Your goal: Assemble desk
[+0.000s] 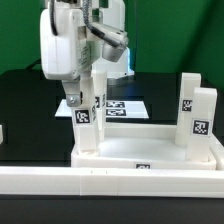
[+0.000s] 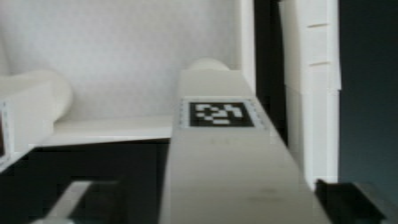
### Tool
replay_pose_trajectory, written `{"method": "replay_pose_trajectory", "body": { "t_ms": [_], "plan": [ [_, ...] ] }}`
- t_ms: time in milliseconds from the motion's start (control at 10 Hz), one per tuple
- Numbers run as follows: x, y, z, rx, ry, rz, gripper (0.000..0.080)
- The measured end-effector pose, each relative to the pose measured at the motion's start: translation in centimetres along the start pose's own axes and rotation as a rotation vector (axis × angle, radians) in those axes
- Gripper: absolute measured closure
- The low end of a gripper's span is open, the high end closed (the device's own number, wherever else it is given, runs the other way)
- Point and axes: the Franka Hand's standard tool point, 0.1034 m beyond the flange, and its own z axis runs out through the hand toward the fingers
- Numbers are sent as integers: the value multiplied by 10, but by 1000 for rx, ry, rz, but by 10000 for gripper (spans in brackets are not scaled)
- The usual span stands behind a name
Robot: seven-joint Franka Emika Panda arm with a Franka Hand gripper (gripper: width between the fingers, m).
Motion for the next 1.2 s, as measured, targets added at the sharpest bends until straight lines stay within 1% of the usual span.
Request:
{"method": "replay_pose_trajectory", "body": {
  "t_ms": [100,200,300,400,800,1000,1100,1200],
  "plan": [
    [-1,0,1,-10,-3,-80,201],
    [-3,0,2,-23,-8,-114,201],
    [-4,-1,2,-21,-8,-209,160],
    [-6,-2,1,-21,-12,-317,160],
    [-6,-1,2,-21,-15,-562,151],
    [-10,-2,2,-19,-14,-689,151],
    [-13,-2,2,-24,-7,-799,151],
    [-15,-3,1,-19,-4,-901,151]
  ]
}}
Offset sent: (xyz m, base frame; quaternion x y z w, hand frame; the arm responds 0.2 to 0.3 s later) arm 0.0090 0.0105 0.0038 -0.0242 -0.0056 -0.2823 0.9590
